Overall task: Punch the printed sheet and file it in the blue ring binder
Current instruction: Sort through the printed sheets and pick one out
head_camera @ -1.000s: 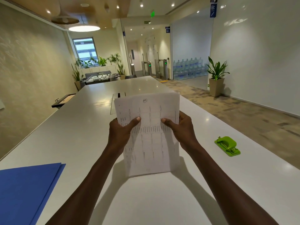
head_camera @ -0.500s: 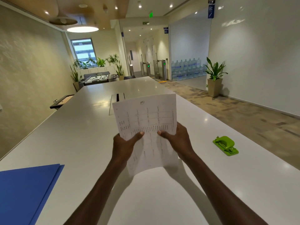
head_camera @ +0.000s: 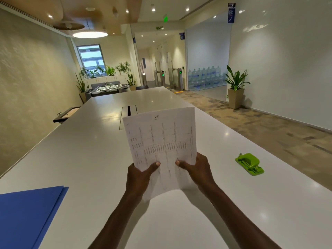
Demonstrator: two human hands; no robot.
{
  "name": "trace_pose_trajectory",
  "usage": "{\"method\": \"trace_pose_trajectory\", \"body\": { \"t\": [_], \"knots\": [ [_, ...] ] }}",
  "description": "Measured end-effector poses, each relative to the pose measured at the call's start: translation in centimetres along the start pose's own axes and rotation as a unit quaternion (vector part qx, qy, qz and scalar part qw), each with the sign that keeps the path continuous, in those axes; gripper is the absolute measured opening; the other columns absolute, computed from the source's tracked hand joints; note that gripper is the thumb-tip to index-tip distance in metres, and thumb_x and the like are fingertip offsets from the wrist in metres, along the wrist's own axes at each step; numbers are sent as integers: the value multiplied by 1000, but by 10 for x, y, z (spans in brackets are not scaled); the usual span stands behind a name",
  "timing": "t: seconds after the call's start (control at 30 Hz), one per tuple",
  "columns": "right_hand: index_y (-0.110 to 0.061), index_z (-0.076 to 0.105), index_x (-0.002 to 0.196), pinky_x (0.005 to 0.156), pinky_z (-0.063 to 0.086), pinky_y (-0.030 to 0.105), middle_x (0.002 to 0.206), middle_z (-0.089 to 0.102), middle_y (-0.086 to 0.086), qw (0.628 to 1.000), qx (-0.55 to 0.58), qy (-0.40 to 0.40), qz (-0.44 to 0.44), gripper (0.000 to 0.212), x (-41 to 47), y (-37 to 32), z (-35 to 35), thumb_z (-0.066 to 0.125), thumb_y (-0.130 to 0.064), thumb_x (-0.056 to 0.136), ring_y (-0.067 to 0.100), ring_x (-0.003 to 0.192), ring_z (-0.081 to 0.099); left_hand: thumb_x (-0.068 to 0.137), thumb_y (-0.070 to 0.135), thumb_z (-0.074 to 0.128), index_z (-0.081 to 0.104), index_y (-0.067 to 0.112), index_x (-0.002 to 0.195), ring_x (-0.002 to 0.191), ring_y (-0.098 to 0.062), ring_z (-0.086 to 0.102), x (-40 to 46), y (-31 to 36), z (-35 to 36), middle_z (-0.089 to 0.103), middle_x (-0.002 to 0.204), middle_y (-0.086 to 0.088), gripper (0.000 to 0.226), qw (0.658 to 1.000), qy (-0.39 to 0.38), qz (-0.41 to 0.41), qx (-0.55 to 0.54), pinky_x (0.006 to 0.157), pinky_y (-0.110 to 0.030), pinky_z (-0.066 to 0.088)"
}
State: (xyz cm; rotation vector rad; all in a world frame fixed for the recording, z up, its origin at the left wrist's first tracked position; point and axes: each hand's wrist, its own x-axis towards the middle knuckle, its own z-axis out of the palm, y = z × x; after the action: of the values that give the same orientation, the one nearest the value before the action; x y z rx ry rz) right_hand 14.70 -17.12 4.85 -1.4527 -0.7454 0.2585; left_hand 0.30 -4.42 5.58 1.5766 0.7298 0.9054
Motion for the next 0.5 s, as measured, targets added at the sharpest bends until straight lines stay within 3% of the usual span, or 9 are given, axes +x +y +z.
{"method": "trace_pose_trajectory", "body": {
  "t": [0.13,0.23,0.33,0.4,0.5],
  "knots": [
    [-24,57,111,79,59,34,108,68,-5,999,-31,31,-22,49,12,-18,-6,83,-22,70,14,98,67,78,21,79,60,16,116,95,-21,67,6,15,-3,67,106,4,43,998,-1,32,44,69,-28,58],
    [-25,30,139,90,52,33,132,53,-2,994,-66,56,-72,94,27,-45,-17,87,-24,64,12,112,56,81,21,77,57,8,124,98,-23,62,14,31,-9,63,114,-1,49,992,0,72,100,72,-26,56],
    [-27,5,149,107,37,39,151,27,5,974,-148,106,-132,123,38,-73,-28,89,-26,60,22,132,36,82,18,75,58,3,124,96,-24,59,22,44,-14,64,115,-7,47,982,8,114,152,73,-27,53],
    [-23,7,150,112,25,38,155,20,4,940,-240,138,-198,121,41,-91,-35,88,-31,61,23,138,25,84,17,74,60,2,123,99,-29,62,26,51,-18,66,116,-11,45,973,8,140,181,81,-36,56],
    [-21,24,147,110,30,36,146,38,2,895,-329,121,-275,103,39,-114,-43,84,-34,64,21,131,36,86,16,72,64,5,121,93,-30,64,28,60,-21,70,112,-12,37,952,-5,197,236,83,-46,56]
  ]
}}
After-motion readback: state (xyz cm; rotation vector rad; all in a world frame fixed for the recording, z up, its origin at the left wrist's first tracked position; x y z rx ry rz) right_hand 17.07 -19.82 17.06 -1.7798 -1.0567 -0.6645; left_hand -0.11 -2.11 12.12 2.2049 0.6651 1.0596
